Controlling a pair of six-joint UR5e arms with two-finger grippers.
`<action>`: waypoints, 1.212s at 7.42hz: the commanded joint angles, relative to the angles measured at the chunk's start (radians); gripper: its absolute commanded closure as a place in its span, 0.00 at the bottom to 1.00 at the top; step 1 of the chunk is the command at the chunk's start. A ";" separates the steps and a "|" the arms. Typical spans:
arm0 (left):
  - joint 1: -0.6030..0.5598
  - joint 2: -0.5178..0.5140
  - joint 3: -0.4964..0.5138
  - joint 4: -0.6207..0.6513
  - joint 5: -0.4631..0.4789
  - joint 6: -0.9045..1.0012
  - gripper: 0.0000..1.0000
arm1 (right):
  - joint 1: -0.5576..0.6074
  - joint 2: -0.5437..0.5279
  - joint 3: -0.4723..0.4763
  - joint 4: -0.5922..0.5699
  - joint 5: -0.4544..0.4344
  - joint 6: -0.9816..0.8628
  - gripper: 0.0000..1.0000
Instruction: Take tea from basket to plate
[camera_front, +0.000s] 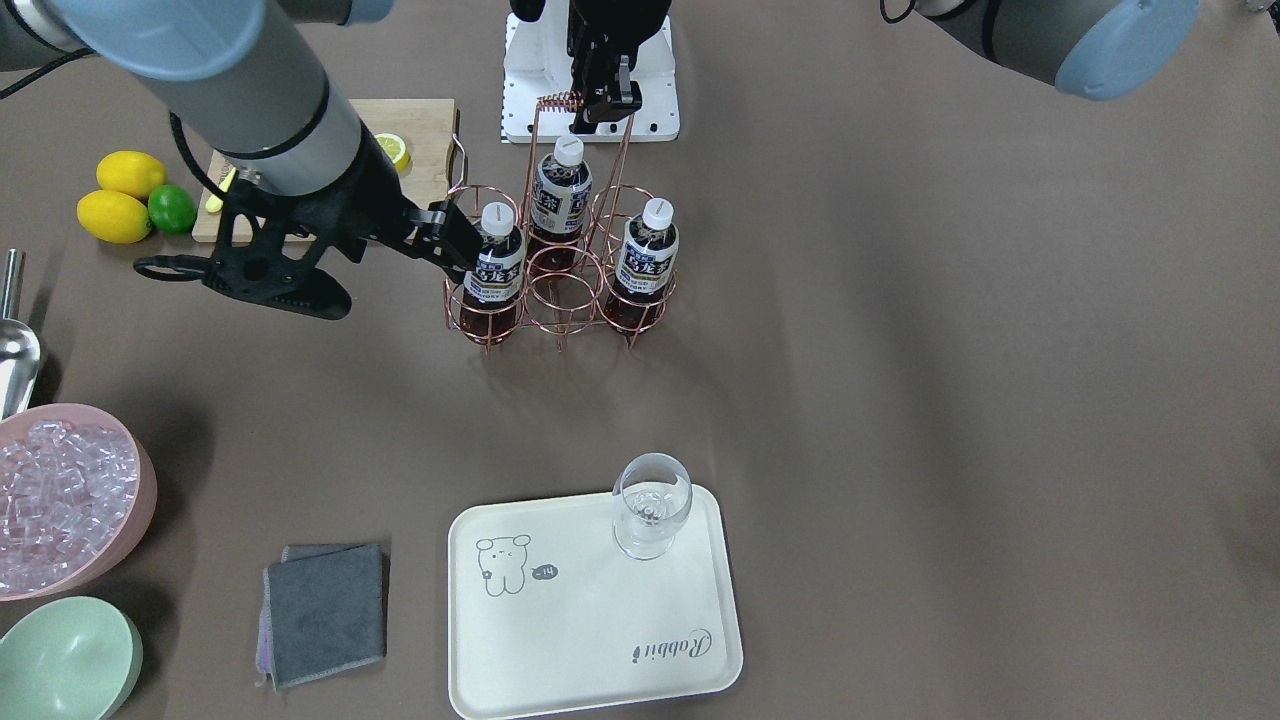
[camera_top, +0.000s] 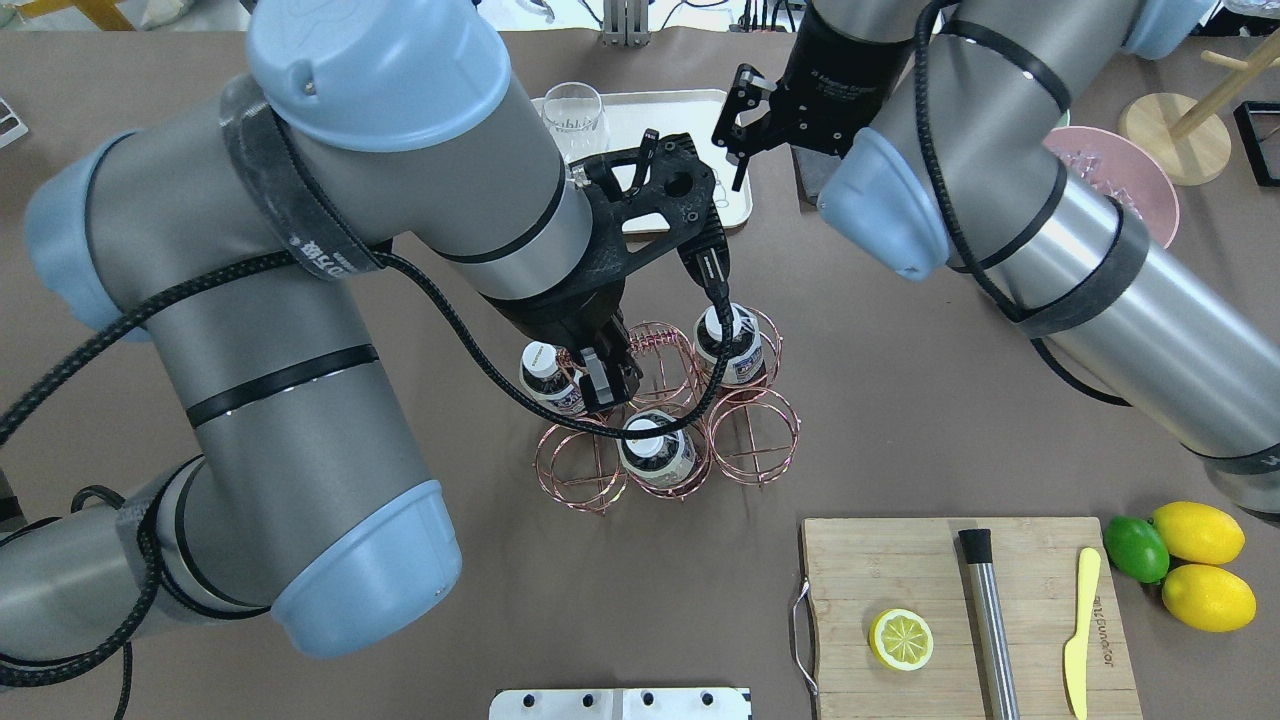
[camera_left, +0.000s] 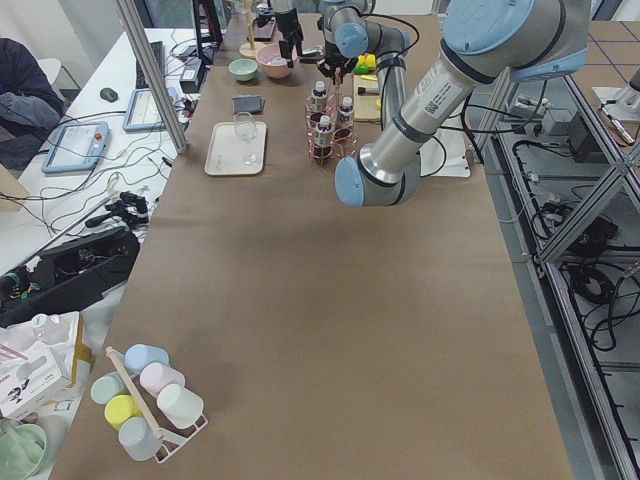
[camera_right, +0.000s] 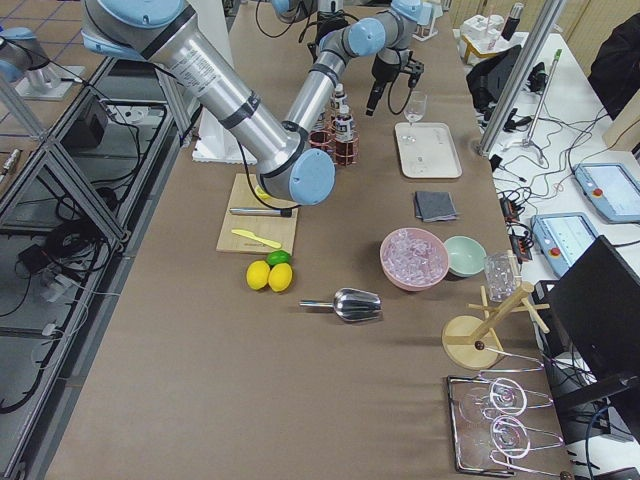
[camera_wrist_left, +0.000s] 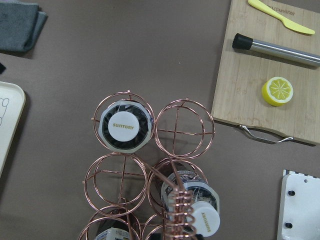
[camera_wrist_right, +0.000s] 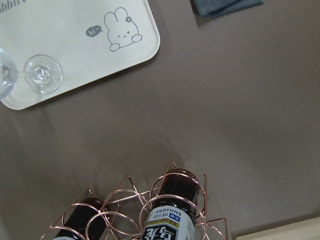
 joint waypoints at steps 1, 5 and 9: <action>0.000 0.001 0.000 0.000 -0.001 0.000 1.00 | -0.074 0.055 -0.068 -0.049 -0.077 0.004 0.00; 0.000 0.003 0.000 -0.005 -0.004 -0.003 1.00 | -0.116 0.052 -0.079 -0.063 -0.094 0.009 0.00; 0.000 0.004 0.000 -0.005 -0.010 -0.003 1.00 | -0.138 0.056 -0.074 -0.083 -0.016 0.036 0.00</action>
